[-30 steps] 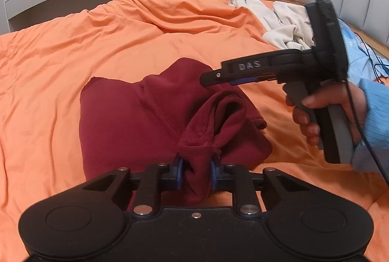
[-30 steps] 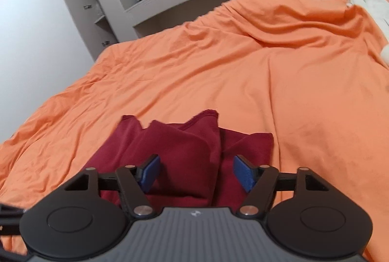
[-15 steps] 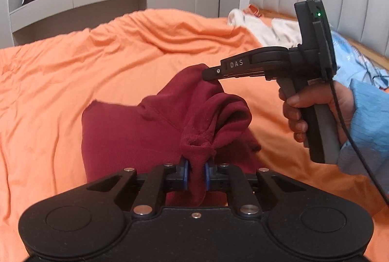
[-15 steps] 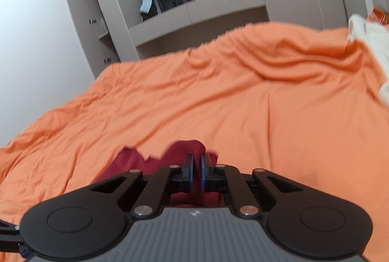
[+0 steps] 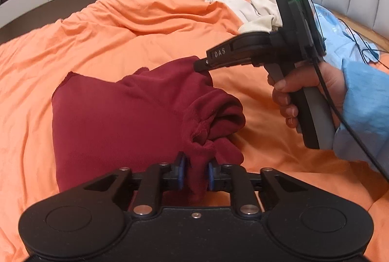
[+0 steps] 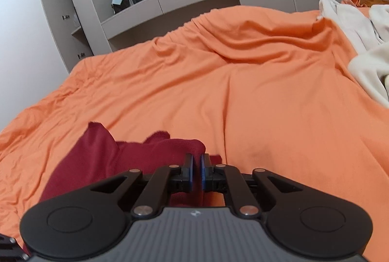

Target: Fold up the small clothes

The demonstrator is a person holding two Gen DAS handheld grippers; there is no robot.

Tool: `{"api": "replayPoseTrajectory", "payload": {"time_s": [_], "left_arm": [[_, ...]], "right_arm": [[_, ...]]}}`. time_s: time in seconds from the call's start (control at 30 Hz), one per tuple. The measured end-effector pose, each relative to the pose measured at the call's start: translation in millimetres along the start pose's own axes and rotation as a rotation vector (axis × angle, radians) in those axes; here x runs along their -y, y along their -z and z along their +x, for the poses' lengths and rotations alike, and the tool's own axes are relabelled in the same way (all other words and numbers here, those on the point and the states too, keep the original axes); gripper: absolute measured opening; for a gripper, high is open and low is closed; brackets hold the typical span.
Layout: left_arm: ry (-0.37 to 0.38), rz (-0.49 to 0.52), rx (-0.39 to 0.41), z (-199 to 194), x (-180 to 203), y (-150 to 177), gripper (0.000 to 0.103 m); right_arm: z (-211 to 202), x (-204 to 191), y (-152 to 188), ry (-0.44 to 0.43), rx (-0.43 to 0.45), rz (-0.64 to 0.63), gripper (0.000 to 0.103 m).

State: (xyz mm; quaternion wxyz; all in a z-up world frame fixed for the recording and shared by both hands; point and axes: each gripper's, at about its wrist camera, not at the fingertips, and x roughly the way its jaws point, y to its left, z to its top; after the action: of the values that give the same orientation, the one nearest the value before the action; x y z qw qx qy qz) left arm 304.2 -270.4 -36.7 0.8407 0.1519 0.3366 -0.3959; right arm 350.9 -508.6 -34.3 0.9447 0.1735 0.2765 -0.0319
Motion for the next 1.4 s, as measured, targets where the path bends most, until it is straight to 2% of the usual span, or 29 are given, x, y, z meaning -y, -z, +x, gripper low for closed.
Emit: {"api": "replayPoseTrajectory", "payload": {"time_s": [0.03, 0.13, 0.17, 0.2, 0.3, 0.33, 0.4, 0.5, 0.7, 0.8, 1.03, 1.23, 1.4], "left_arm": [[0.006, -0.016, -0.008, -0.2, -1.6, -0.4, 0.025], [0.029, -0.071, -0.023, -2.1, -8.4, -1.6, 0.038], [0.037, -0.092, -0.026, -2.8, -10.4, -2.3, 0.048], [0.043, -0.118, -0.028, -4.1, -13.3, -3.0, 0.059], [0.05, -0.18, -0.02, -12.0, -20.1, -2.8, 0.074], [0.051, -0.193, -0.016, -15.5, -21.6, -2.9, 0.077], [0.042, -0.218, -0.002, -24.0, -25.3, -2.4, 0.086], [0.004, -0.247, 0.02, -38.3, -32.9, -0.3, 0.098], [-0.142, -0.332, 0.032, -58.8, -62.7, 4.4, 0.102], [-0.224, -0.391, 0.011, -60.1, -80.9, 8.3, 0.102], [-0.329, -0.484, -0.011, -59.3, -115.7, 22.4, 0.102], [-0.332, -0.546, -0.031, -51.9, -127.1, 31.9, 0.102], [-0.323, -0.538, -0.034, -42.3, -122.6, 36.0, 0.102]], "right_arm": [[0.5, -1.4, 0.4, 0.005, 0.0, -0.005, 0.009], [-3.2, -6.4, 1.0, 0.024, 0.006, -0.022, 0.016], [-5.7, -8.4, 0.3, 0.027, 0.008, -0.03, 0.02], [-7.8, -10.1, 0.0, 0.028, 0.009, -0.037, 0.032], [-17.7, -15.7, -0.2, 0.035, 0.018, -0.063, 0.06], [-20.2, -17.8, 0.1, 0.035, 0.017, -0.069, 0.064], [-27.2, -22.5, 2.1, 0.029, 0.018, -0.08, 0.079], [-36.9, -29.9, 5.7, 0.018, 0.021, -0.1, 0.092], [-51.8, -45.4, 12.2, -0.01, 0.0, -0.115, 0.103], [-60.5, -55.0, 15.7, -0.022, -0.007, -0.108, 0.103], [-73.0, -81.8, 33.0, -0.021, -0.026, -0.132, 0.103], [-76.2, -103.4, 55.1, 0.012, -0.017, -0.216, 0.103], [-79.0, -104.5, 71.8, 0.105, -0.024, -0.286, 0.103]]}}
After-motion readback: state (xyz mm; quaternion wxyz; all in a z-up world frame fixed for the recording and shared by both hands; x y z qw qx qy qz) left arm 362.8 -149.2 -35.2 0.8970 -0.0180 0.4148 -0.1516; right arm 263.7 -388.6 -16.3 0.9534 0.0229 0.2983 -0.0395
